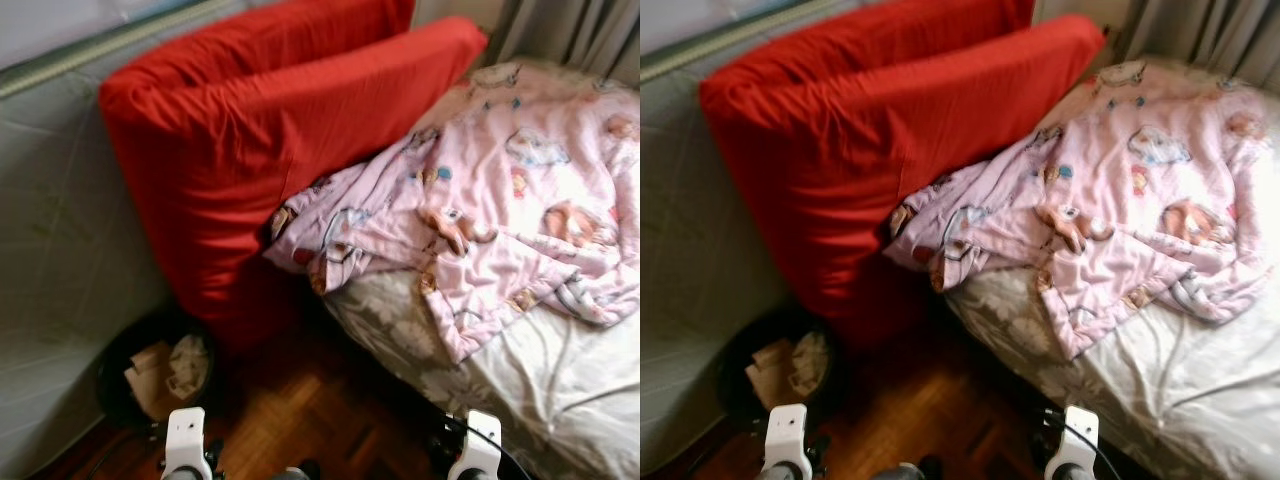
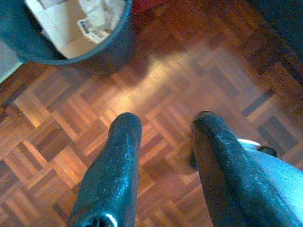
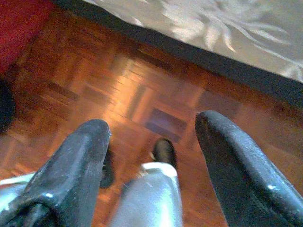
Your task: Clean up the room
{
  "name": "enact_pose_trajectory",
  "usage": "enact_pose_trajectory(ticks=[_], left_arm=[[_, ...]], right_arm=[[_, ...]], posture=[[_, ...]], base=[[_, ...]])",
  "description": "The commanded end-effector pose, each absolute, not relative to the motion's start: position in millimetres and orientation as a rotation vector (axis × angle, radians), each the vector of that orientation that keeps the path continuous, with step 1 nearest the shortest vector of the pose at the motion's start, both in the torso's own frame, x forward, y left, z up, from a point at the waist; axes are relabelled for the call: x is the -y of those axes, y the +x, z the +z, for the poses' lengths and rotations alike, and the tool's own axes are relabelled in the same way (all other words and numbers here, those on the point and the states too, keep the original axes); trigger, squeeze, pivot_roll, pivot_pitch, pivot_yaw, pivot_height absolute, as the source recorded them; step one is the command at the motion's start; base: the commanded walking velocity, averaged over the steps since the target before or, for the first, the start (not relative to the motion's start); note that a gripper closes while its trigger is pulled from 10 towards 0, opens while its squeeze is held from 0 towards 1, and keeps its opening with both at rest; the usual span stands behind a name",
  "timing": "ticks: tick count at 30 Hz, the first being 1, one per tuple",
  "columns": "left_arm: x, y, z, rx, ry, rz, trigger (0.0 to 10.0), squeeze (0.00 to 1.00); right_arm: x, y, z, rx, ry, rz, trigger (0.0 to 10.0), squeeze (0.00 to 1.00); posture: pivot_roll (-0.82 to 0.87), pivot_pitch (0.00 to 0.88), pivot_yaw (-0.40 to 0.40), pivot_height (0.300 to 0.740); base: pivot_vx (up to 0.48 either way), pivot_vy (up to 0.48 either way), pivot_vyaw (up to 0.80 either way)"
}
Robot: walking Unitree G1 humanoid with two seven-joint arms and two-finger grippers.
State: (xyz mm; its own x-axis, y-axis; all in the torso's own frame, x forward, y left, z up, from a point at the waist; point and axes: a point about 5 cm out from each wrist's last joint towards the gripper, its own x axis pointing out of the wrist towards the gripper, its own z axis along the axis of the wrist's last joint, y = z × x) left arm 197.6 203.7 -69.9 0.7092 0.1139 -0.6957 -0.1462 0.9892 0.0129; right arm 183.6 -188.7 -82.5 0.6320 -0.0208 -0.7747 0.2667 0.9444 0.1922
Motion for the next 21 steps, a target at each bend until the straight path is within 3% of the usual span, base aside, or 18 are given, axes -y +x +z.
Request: enact_pose_trajectory(ticks=[1,11,21], left_arm=[[-202.8,193.8,-72.7,-0.792,-0.050,0.141,10.0,0.00],[-202.7,193.9,-72.5,-0.789,-0.052,0.137,10.0,0.00],[-202.9,194.5,-72.2,-0.788,-0.051,0.135,10.0,0.00]], right_arm=[[189.6,173.8,-87.3,-0.907,0.317,-0.186,10.0,0.00],[189.5,173.9,-87.2,-0.907,0.313,-0.183,10.0,0.00],[189.3,174.6,-86.8,-0.905,0.305,-0.176,10.0,0.00]], posture=[[0.08,0.172,-0.020,0.740],[0.08,0.177,-0.020,0.740],[0.08,0.179,-0.017,0.740]], base=[[0.000,0.000,0.00],[0.000,0.000,0.00],[0.261,0.000,0.00]])
